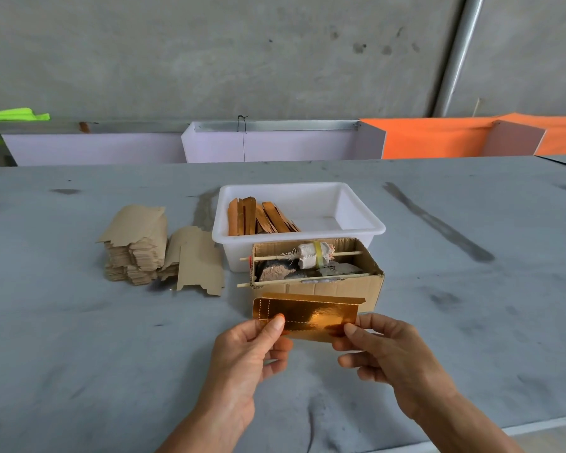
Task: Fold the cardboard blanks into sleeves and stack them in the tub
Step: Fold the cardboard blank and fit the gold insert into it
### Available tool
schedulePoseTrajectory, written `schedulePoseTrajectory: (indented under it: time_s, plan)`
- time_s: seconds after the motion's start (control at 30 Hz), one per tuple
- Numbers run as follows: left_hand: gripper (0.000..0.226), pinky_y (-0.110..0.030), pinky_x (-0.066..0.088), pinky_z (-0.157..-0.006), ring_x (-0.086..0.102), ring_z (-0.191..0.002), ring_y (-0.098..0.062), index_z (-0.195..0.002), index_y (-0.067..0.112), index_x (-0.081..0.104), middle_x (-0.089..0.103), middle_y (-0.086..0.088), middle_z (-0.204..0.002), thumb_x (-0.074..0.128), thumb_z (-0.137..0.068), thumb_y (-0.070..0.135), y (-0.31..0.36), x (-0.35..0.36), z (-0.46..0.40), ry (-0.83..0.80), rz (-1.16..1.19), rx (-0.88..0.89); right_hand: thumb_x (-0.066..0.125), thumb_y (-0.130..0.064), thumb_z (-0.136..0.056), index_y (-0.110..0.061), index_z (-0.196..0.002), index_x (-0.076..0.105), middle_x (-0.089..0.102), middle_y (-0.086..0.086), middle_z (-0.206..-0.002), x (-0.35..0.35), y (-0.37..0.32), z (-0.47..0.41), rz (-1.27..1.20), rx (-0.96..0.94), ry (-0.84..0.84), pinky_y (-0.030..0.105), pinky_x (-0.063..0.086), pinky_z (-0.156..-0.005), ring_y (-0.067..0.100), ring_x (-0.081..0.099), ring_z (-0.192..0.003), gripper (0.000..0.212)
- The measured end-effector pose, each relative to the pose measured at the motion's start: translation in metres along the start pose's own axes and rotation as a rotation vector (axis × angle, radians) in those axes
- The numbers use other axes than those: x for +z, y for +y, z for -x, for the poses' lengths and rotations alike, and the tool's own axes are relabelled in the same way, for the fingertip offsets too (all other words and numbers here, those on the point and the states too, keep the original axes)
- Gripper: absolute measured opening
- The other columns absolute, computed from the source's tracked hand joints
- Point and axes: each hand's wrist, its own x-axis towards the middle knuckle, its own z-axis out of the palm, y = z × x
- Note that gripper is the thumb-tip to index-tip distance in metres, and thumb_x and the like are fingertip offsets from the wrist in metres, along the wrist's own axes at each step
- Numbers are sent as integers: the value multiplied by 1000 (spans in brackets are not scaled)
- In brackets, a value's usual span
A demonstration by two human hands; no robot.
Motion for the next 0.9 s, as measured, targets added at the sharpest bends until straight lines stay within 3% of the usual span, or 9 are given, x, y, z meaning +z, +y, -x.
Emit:
schedulePoseTrajectory:
  time_s: [0.4,0.7,0.9]
  plan:
    - [26,-22,51,-46,57,-45,-11,-62,6,57,62,-8,-53,67,-84,16,0,-2,-3,5,-51,67,65,-17,-87,-4,-78,63,71,11,-67,4,1,-2,-19,29,1,20,43,-44,12,62,-49,15]
    - [4,-22,55,-54,63,-55,-13,-77,4,66,68,-10,-65,70,-79,6,3,2,-2,-18,62,8,70,-14,-81,-8,-76,64,72,14,-73,8,0,-1,-125,-54,70,19,46,-46,15,64,-54,10]
    - [8,-24,56,-57,62,-56,-13,-75,3,65,67,-9,-63,70,-78,7,5,3,-2,-14,54,55,71,-15,-75,-12,-80,64,72,14,-78,9,4,1,-203,-84,15,21,47,-50,18,67,-60,9]
